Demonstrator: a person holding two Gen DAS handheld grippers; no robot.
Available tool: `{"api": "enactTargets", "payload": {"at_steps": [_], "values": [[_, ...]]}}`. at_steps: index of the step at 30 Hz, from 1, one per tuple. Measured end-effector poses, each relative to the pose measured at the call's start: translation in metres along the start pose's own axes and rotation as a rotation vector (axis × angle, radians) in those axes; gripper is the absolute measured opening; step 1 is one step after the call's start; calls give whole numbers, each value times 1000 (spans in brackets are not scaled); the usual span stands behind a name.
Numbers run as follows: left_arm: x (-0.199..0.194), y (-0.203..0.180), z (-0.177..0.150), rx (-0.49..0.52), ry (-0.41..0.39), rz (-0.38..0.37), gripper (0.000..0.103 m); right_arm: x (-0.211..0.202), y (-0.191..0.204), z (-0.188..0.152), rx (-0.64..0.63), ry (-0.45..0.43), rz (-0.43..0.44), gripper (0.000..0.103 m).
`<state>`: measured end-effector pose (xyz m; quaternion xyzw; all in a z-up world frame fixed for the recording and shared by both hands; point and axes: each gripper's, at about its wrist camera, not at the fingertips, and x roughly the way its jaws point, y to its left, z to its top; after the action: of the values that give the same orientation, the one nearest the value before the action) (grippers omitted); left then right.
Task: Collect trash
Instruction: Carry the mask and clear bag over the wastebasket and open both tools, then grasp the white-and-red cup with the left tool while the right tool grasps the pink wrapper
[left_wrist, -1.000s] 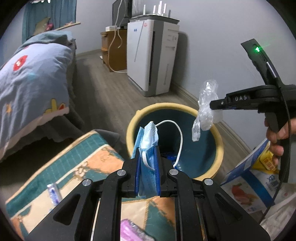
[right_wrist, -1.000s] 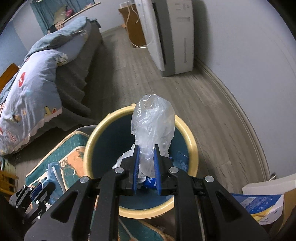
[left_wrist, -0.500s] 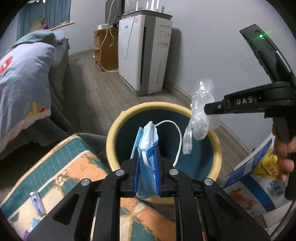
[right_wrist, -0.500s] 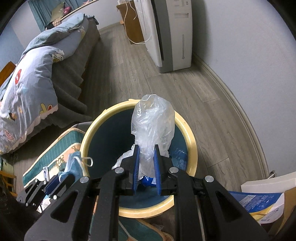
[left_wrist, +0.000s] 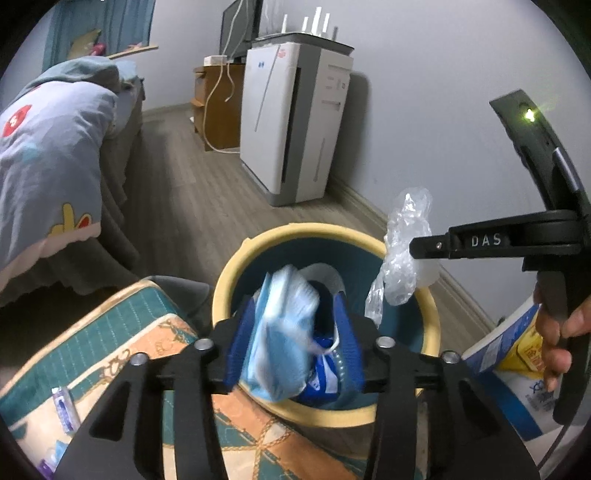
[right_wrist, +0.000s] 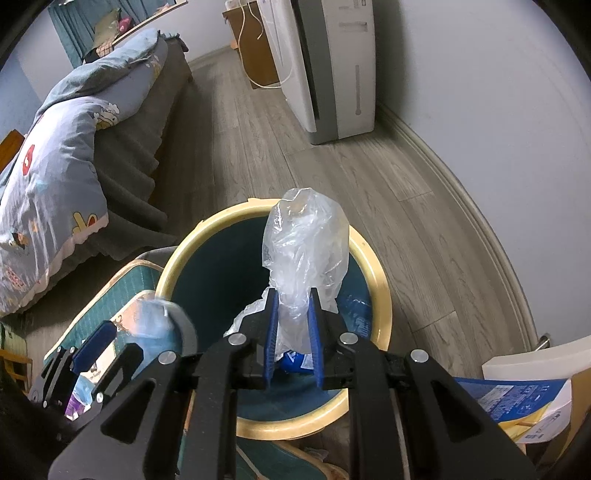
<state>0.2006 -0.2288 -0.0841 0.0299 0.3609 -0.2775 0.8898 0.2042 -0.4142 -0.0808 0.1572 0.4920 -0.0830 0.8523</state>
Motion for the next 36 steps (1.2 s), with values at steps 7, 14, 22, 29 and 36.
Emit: {"api": "enactTargets", "payload": {"at_steps": [7, 14, 22, 29, 36], "values": [[-6, 3, -1, -3, -11, 21, 71, -4, 3, 0, -4, -6, 6, 50], [-23, 11, 1, -32, -30, 73, 90, -18, 2, 2, 13, -42, 14, 96], [-82, 34, 5, -91, -44, 134, 92, -41, 22, 0, -20, -66, 32, 97], [-150, 58, 1, -101, -44, 226, 93, -57, 49, -7, -71, -80, 75, 97], [-213, 92, -40, -141, -24, 324, 95, -63, 83, -18, -130, -68, 101, 97]]}}
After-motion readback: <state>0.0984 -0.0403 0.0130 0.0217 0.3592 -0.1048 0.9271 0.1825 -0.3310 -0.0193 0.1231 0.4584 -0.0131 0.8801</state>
